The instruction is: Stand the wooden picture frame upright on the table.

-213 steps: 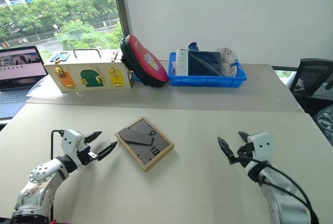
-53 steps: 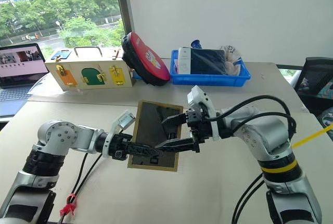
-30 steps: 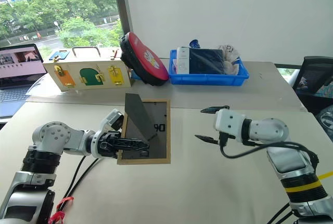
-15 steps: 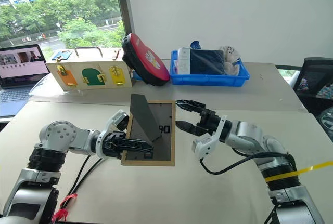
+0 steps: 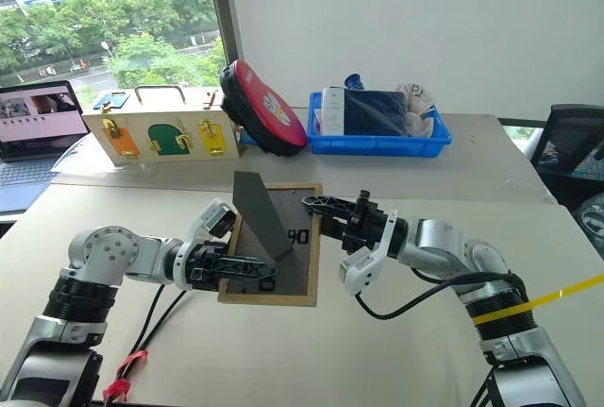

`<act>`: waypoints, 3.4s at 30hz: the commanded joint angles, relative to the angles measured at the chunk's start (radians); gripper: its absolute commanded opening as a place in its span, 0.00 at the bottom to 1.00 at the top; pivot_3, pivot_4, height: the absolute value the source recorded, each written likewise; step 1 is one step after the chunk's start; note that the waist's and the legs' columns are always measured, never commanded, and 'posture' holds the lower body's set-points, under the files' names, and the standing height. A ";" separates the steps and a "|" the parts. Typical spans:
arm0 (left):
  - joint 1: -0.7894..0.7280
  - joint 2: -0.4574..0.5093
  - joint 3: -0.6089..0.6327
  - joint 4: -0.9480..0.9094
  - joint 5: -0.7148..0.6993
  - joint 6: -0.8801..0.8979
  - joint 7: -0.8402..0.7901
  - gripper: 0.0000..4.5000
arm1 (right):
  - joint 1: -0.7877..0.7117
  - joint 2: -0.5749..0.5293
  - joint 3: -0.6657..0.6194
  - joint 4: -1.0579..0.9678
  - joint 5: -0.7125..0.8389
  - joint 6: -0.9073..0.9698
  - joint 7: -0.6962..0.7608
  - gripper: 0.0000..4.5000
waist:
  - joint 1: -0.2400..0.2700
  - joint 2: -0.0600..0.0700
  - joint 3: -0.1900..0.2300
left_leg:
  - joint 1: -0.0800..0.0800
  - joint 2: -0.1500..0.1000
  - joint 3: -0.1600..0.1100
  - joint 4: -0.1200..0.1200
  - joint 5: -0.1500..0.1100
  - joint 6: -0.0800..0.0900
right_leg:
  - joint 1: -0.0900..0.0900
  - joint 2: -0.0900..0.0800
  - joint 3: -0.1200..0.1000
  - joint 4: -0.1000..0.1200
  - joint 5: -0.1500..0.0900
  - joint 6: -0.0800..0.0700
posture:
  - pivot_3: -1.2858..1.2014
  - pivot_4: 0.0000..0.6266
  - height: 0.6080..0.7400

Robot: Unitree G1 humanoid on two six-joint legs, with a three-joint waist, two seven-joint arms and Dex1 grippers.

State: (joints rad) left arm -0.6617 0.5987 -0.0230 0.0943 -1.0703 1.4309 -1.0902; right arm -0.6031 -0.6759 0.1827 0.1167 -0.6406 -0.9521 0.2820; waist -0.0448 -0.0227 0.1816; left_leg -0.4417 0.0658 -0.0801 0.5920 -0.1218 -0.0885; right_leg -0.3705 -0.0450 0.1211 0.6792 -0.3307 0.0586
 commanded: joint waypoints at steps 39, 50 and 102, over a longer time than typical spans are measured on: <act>0.314 0.200 0.359 -0.286 0.321 -0.953 -0.100 1.00 | -0.222 0.019 0.037 0.069 1.284 1.611 0.824 0.28 | -0.006 0.001 0.009 | 0.001 0.002 0.000 -0.001 0.000 0.002 | -0.001 0.001 -0.001 0.002 -0.001 -0.002 | 0.52 0.24 0.96; 0.382 0.264 0.392 -0.361 0.202 -0.833 -0.129 1.00 | -0.304 0.180 0.044 0.469 1.086 1.508 0.945 0.28 | -0.011 0.000 0.009 | 0.000 0.002 0.000 -0.002 0.000 0.002 | -0.001 0.001 -0.001 0.001 -0.001 -0.002 | 0.52 0.24 0.96; 0.426 0.203 0.285 -0.228 0.558 -1.014 0.109 1.00 | 0.490 0.053 -0.572 -0.659 1.268 1.612 0.556 0.98 | -0.009 -0.002 0.009 | 0.001 0.003 0.001 0.000 0.000 0.002 | 0.000 0.002 0.000 0.001 -0.003 0.001 | 0.52 0.24 0.96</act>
State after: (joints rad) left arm -0.2331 0.7992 0.2557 -0.1031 -0.5296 0.4523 -0.9980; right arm -0.1368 -0.6367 -0.3397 -0.4519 0.5785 0.6246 0.9096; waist -0.0533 -0.0243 0.1906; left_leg -0.4407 0.0684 -0.0794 0.5915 -0.1218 -0.0868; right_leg -0.3708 -0.0432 0.1209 0.6807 -0.3329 0.0588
